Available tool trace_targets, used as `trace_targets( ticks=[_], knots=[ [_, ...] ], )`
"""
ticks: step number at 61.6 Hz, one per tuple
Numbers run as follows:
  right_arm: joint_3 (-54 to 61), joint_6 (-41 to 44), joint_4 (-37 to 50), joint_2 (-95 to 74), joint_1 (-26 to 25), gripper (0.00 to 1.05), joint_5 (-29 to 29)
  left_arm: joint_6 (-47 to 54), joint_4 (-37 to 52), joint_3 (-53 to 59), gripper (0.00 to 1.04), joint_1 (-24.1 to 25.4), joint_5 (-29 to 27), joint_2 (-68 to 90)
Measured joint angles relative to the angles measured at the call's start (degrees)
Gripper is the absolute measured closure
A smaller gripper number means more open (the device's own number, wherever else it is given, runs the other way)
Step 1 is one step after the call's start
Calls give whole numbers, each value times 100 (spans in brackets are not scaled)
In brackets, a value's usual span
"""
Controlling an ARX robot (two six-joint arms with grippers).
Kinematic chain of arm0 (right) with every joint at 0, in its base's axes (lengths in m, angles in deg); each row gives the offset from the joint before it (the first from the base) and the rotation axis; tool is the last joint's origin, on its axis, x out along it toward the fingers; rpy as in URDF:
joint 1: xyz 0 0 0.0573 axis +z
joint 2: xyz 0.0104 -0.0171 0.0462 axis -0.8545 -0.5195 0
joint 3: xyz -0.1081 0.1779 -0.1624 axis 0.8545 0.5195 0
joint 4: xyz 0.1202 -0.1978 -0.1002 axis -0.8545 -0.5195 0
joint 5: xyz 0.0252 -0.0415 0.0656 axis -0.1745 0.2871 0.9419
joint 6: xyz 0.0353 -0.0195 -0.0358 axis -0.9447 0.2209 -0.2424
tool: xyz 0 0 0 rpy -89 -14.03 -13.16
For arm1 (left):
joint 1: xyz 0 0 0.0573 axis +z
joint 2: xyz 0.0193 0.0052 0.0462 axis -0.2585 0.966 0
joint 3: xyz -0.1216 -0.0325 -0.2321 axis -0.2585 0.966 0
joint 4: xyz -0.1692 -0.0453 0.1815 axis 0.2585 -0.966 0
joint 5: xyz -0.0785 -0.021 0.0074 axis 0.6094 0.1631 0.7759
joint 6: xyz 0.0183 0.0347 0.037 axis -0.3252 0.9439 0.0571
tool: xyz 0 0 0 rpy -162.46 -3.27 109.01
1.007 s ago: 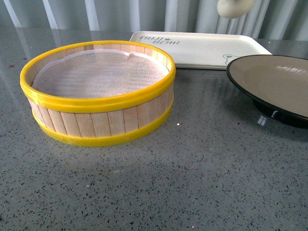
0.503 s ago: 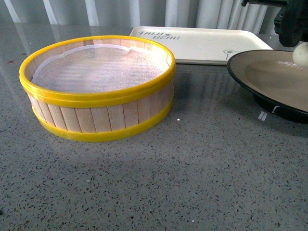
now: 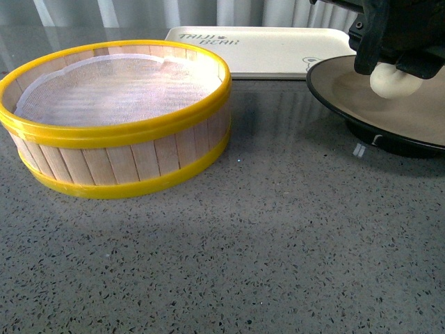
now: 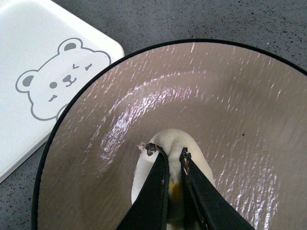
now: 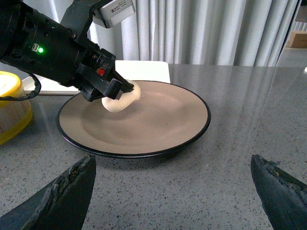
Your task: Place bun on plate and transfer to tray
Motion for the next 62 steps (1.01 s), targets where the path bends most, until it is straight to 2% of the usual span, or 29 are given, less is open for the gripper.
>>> trace_targets(
  ticks=[27, 53, 57, 62],
  knots=[
    [0, 0, 0, 0, 0, 9, 2, 114, -59, 0, 100, -96, 7, 4],
    [0, 0, 0, 0, 0, 9, 2, 33, -170, -72, 40, -118, 72, -13],
    [0, 0, 0, 0, 0, 9, 0, -68, -203, -157, 26, -118, 96, -20],
    [0, 0, 0, 0, 0, 9, 0, -127, -210, -223, 13, -111, 107, -46]
  ],
)
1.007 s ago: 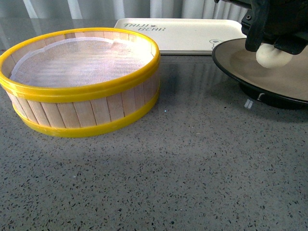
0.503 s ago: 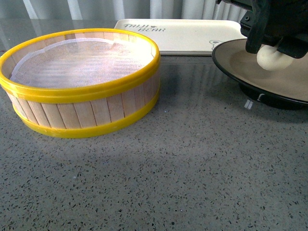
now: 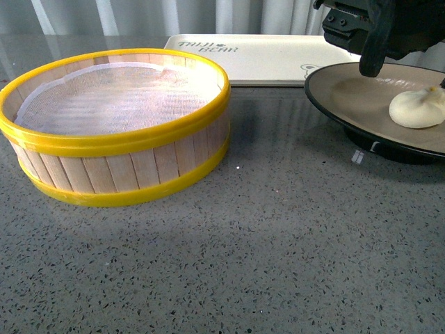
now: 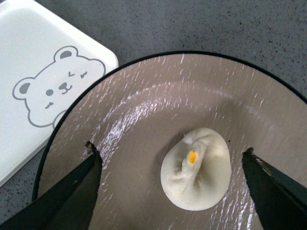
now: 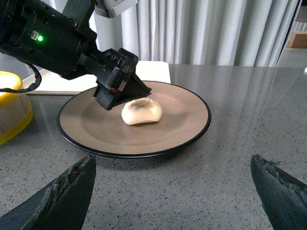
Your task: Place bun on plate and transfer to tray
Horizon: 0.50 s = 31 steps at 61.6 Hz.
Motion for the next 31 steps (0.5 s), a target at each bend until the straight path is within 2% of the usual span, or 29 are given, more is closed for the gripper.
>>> trace_targets(
  ticks=[4, 18, 26, 31],
  knots=[
    [0, 0, 0, 0, 0, 9, 2, -79, 0, -37, 5, 20, 66, -35],
    [0, 0, 0, 0, 0, 9, 0, -417, 437, 214, 7, 313, -48, -612],
    [0, 0, 0, 0, 0, 9, 0, -518, 920, 922, 7, 756, -382, -1532],
    [0, 0, 0, 0, 0, 9, 2, -540, 1200, 1624, 7, 1215, -710, -2350]
  ],
)
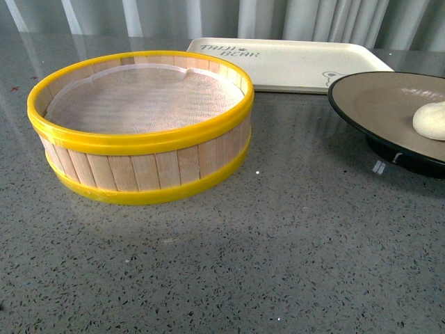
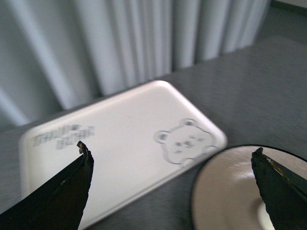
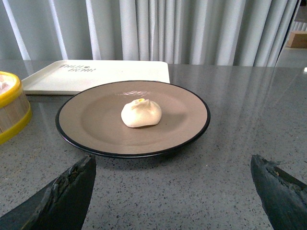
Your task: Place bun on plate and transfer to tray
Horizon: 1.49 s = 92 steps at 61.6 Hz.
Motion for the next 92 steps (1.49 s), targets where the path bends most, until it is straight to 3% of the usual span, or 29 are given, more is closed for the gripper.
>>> trace_targets(
  ticks=[10, 18, 29, 37, 42, 60, 92],
  knots=[
    [0, 0, 0, 0, 0, 9, -2, -68, 345, 1635, 7, 1001, -319, -1497],
    [0, 0, 0, 0, 0, 9, -2, -221, 337, 2992, 7, 1816, -225, -2789],
    [0, 0, 0, 0, 0, 9, -2, -302, 35, 3908, 7, 2568, 2, -3965],
    [0, 0, 0, 0, 0, 9, -2, -363, 1191, 5049, 27, 2966, 369, -4769],
    [0, 0, 0, 0, 0, 9, -2, -378, 1362, 5807, 42, 3298, 758, -5368],
    [0, 0, 0, 0, 0, 9, -4, -442, 1882, 7510, 101, 3456, 804, -6443],
    [0, 0, 0, 0, 0, 9, -2, -450, 1838, 8555, 101, 3456, 800, -7578]
  ],
)
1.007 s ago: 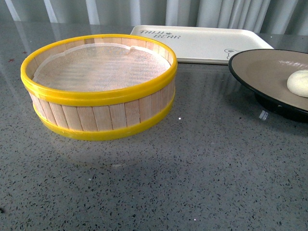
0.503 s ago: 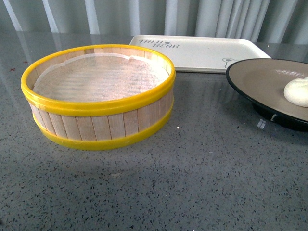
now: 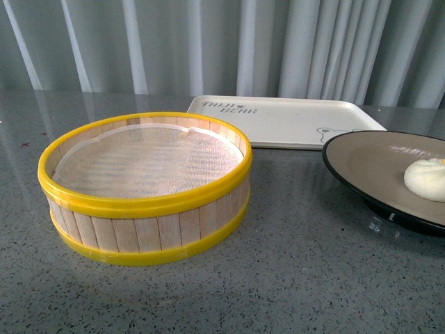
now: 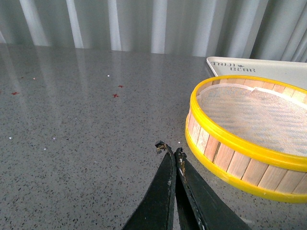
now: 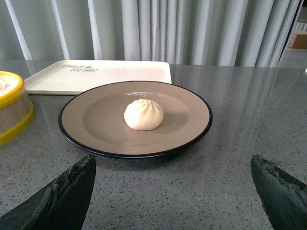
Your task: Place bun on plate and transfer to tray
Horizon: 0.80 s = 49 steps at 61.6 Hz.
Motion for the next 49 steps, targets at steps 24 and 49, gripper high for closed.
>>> trace_targets(
  ticks=[24, 49],
  knots=[
    [0, 0, 0, 0, 0, 9, 0, 0, -431, 328, 101, 0, 0, -750],
    [0, -2, 0, 0, 0, 9, 0, 0, -774, 450, 101, 0, 0, -1399]
  ],
)
